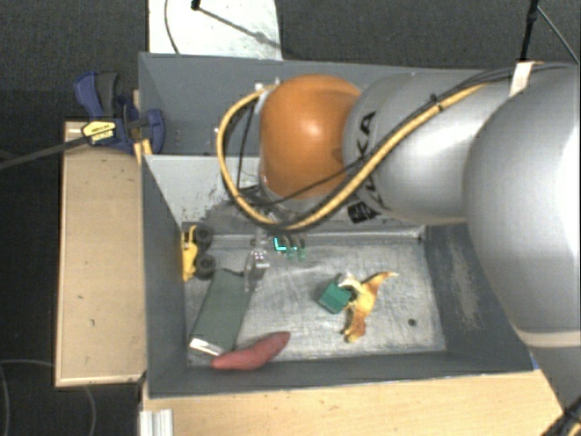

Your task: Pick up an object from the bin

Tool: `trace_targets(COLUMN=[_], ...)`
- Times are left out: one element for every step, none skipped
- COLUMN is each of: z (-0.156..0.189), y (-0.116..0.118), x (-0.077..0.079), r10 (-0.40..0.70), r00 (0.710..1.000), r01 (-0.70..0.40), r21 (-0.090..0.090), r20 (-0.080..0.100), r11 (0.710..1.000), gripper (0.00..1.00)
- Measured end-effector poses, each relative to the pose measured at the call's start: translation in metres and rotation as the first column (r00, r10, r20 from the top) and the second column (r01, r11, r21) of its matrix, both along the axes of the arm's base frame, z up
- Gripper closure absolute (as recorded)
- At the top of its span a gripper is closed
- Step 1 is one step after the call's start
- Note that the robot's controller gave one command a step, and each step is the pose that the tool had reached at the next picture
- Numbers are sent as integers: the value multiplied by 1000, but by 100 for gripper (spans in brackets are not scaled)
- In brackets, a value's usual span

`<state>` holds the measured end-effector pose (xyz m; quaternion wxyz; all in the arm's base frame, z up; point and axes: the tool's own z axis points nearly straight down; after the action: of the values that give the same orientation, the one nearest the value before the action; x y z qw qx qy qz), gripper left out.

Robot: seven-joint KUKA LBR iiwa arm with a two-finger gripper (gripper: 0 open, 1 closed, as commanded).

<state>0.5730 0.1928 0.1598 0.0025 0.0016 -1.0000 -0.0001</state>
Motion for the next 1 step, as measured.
trace_targets(z=[4], y=[-1], x=[2], r10=[-5], r00=[1000], r01=[5], r21=[2], r20=[8], r11=[1000], gripper=[0])
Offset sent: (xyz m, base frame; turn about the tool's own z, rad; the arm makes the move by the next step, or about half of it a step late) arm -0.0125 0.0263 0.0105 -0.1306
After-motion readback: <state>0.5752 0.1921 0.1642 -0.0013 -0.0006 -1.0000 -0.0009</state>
